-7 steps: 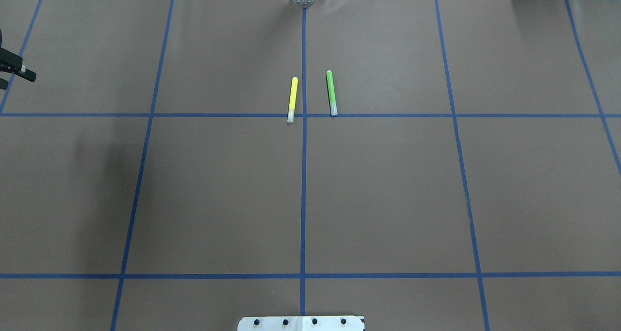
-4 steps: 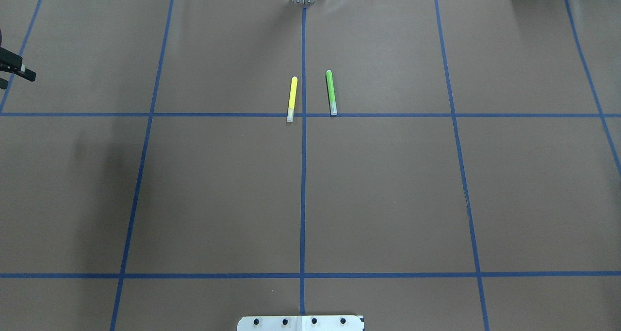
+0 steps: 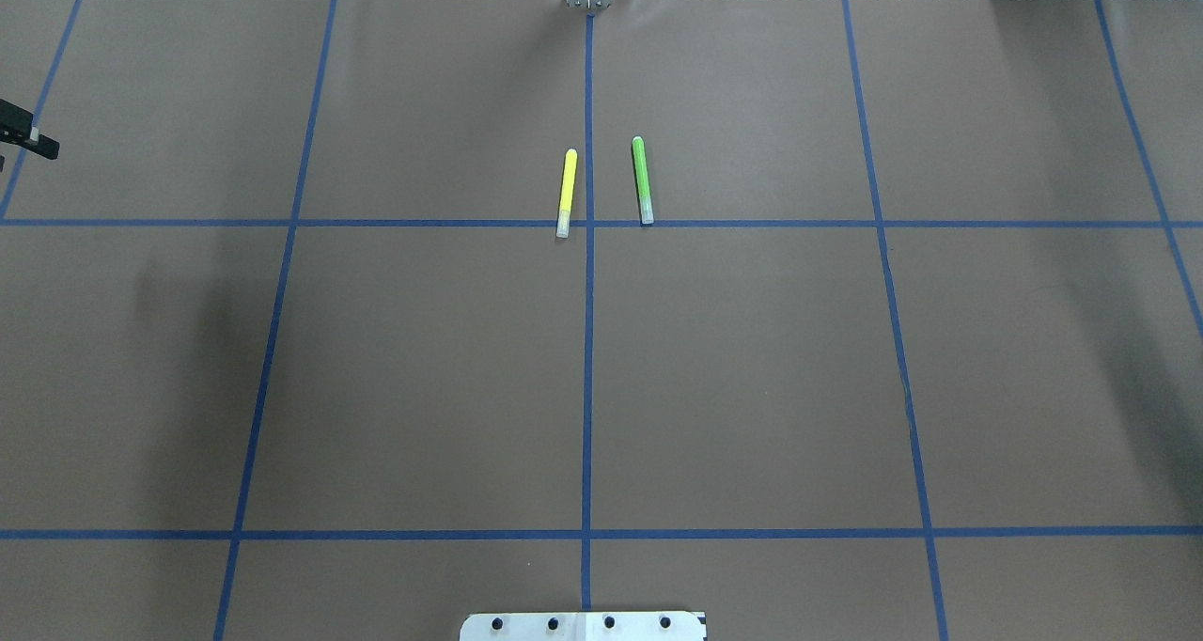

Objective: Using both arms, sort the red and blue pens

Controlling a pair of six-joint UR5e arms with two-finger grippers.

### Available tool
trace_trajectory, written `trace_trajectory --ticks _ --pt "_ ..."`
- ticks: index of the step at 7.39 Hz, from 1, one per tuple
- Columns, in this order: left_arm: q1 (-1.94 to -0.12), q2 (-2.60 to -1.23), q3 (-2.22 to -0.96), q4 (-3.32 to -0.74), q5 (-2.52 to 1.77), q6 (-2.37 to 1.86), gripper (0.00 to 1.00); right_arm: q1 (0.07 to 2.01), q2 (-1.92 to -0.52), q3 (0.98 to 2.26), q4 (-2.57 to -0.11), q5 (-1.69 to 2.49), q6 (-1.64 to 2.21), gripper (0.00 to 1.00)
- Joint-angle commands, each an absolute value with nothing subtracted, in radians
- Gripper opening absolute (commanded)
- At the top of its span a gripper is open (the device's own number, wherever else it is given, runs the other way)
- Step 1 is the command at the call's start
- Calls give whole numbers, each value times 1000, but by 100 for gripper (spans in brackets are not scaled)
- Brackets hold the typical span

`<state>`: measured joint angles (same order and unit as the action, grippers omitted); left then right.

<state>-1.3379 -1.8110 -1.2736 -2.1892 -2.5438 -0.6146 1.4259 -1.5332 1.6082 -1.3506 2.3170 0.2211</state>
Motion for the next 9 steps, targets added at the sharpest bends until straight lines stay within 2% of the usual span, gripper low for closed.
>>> trace_trajectory --ticks 1,3,9 --pt "-1321 -1799 -1270 -2175 -2432 -537 91 1369 -1476 1606 -1466 2313 218 100" --pt "-1319 -1807 -1275 -1992 -2367 -369 91 1330 -1473 1605 -1485 2312 216 100" --pt "-1382 -1824 -1291 -1764 -2313 -91 92 1339 -1457 1595 -1595 2283 97 100"
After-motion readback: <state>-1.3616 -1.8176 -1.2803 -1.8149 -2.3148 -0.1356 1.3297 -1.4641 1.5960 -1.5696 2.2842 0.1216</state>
